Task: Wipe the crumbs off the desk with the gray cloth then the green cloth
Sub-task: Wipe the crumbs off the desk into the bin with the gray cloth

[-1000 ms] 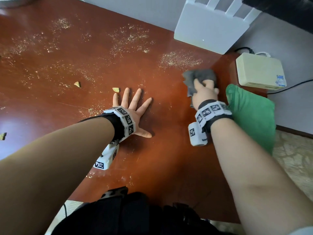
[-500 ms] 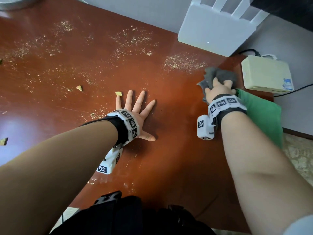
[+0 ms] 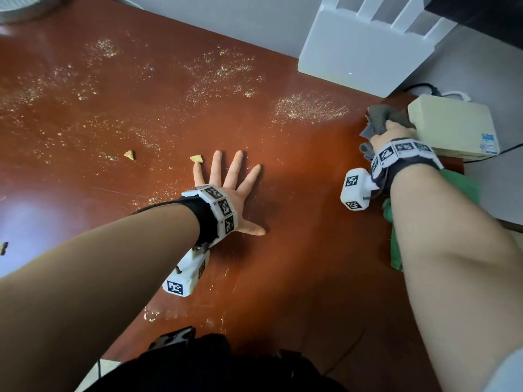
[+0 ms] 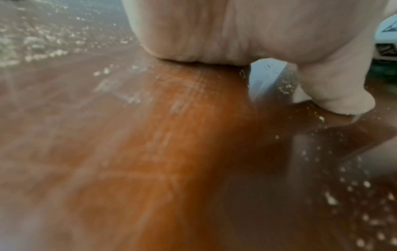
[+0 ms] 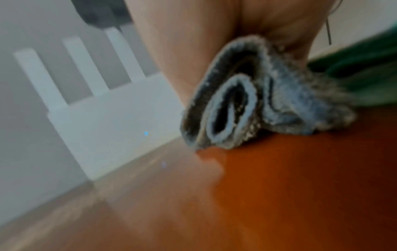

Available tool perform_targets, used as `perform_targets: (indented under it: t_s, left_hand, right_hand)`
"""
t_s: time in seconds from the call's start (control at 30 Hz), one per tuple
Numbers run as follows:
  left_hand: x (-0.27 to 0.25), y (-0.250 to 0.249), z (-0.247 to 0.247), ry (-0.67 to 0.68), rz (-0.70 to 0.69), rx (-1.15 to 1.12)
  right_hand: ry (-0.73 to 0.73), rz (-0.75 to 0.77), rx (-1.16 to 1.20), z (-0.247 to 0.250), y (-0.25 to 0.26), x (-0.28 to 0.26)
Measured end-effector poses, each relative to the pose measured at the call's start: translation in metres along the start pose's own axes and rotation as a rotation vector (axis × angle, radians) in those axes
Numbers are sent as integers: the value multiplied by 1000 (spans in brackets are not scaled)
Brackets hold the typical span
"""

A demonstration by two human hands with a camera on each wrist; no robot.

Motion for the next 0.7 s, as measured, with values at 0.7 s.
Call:
perform_targets:
  t_s: [0.7]
  left_hand:
    - [2, 0, -3, 51, -11, -2]
  right_hand:
    - [-96, 238, 47, -14, 72, 21]
Point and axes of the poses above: each hand's wrist, its own x-axis towards the middle knuckle, its own z-axis out of the back of the hand, y = z × x, the point moved 9 cm from there along x, towards the middle knuckle, and after that the axes turned 1 degree about x, right-handed, at the moved point
